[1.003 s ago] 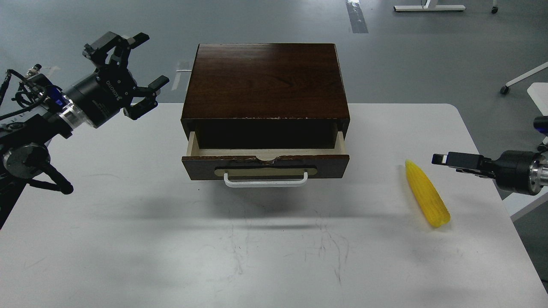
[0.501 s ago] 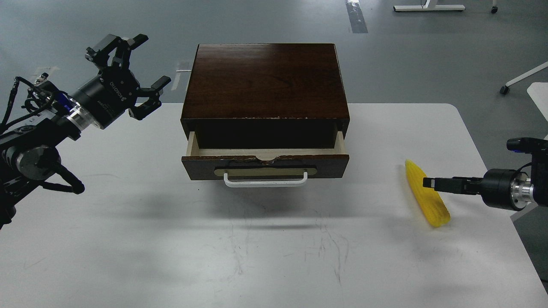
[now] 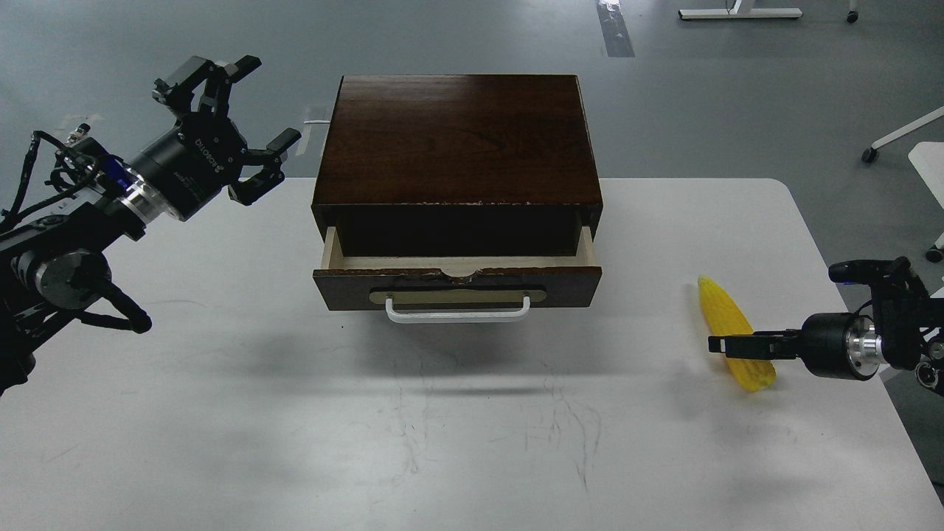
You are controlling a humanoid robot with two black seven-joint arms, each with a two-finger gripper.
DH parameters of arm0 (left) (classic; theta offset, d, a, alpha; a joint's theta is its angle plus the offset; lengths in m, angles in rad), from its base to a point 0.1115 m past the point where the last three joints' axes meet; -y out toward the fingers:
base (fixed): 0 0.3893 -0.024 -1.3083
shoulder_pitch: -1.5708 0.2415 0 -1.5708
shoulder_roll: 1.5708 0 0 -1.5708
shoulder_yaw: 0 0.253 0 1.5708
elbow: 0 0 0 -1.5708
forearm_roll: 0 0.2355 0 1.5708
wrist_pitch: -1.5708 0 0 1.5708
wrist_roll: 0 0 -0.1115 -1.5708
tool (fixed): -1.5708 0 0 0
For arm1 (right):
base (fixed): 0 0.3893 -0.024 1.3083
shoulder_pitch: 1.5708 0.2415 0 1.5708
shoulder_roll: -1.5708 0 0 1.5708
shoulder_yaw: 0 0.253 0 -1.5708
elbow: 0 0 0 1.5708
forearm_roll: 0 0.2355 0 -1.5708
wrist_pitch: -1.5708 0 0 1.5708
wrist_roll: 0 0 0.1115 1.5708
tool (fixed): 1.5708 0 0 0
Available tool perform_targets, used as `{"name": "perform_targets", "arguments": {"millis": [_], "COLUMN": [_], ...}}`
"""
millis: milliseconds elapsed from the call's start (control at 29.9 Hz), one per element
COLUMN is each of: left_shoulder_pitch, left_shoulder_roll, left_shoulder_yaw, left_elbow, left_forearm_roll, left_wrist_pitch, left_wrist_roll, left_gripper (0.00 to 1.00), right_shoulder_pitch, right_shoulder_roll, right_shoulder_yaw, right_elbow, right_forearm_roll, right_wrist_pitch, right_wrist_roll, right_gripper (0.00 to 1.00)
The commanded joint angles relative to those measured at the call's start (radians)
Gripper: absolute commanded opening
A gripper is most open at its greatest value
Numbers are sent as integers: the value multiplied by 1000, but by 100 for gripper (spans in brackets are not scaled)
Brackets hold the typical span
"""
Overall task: Put corn in drawer with both arms
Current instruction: 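Lift the corn cob with the right gripper and carry it over the box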
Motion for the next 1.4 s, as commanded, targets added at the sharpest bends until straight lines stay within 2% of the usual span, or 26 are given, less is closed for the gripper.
{"name": "perform_targets", "arguments": {"millis": [0, 33, 100, 201, 368, 535, 769, 902, 1003, 1270, 1370], "left_shoulder_pitch": [0, -2, -2, -3, -3, -6, -11, -15, -17, -20, -20], "left_shoulder_roll": [-5, -6, -9, -6, -5, -3, -2, 1, 1, 6, 6], "left_shoulder_yaw": [-2, -2, -2, -2, -2, -6, -22, -22, -23, -32, -32], "left_elbow": [0, 0, 0, 0, 0, 0, 1, 1, 1, 1, 1], "left_forearm_roll": [4, 4, 4, 6, 6, 4, 4, 4, 4, 7, 7], "left_wrist_pitch": [2, 2, 2, 1, -1, 1, 1, 2, 4, 4, 5], "left_wrist_roll": [0, 0, 0, 0, 0, 0, 0, 0, 0, 0, 0], "left_gripper": [98, 98, 98, 98, 98, 98, 98, 98, 98, 98, 98], "right_shoulder_pitch": [20, 24, 25, 26, 69, 196, 576, 796, 886, 1058, 1084], "right_shoulder_roll": [0, 0, 0, -1, -1, -9, 25, 152, 236, 439, 476], "right_shoulder_yaw": [-43, -49, -49, -56, -64, -64, -202, -315, -368, -483, -515], "right_elbow": [0, 0, 0, 0, 3, 46, 98, 113, 129, 221, 262], "right_forearm_roll": [0, 0, 0, -1, 0, 0, 3, 2, 2, -6, -72], "right_wrist_pitch": [0, 0, 0, 0, 0, 2, 5, 2, -8, -127, -181], "right_wrist_roll": [0, 0, 0, 0, 0, 0, 0, 0, 0, 0, 0], "right_gripper": [26, 21, 19, 3, 2, 2, 3, 4, 4, 6, 5]}}
